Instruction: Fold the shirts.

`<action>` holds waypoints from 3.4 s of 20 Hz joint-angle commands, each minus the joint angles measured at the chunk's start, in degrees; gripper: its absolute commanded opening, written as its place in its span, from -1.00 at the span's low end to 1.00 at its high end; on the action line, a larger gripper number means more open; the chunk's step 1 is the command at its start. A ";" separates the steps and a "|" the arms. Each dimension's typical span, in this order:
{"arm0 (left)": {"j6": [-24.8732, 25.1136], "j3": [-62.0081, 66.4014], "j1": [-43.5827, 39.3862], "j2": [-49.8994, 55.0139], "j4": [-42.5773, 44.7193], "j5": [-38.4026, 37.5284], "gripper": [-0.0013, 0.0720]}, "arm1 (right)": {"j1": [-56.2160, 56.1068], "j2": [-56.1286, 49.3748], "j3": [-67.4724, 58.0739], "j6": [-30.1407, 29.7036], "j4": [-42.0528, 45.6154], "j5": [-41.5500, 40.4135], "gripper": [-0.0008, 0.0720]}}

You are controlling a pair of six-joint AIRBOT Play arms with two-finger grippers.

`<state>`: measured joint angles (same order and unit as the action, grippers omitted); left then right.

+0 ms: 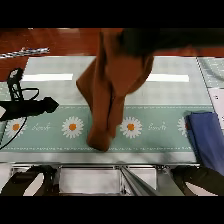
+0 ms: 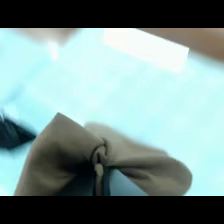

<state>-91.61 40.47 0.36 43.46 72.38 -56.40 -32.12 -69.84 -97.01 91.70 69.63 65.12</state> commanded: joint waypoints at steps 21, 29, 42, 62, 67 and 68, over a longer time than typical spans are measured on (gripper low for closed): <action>12.72 -10.36 -0.02 11.47 -18.86 -12.02 0.42 | 40.59 26.75 64.59 -0.66 -9.25 -6.82 0.14; 32.33 -12.13 -6.62 28.11 -45.03 0.24 0.42 | 40.48 30.08 76.56 -11.65 -27.12 -5.60 0.14; 30.49 -1.57 -17.42 36.68 -46.88 2.60 -0.92 | 40.46 29.49 76.56 -6.01 -18.62 -4.28 0.14; 30.34 10.78 -2.08 28.63 -46.95 -11.28 -0.92 | 27.08 2.86 38.25 -18.84 -26.58 0.31 -0.91; 25.42 35.28 9.29 16.68 -46.88 -11.17 -0.92 | 29.09 6.80 2.89 -10.16 -9.68 6.97 -0.91; 25.33 39.50 10.84 14.78 -46.86 -11.17 -0.92 | 29.09 7.72 -2.01 -9.81 -8.50 8.31 -0.91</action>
<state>-64.38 67.83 5.65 63.99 25.54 -66.81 -3.33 -64.25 -82.35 77.60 51.90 68.86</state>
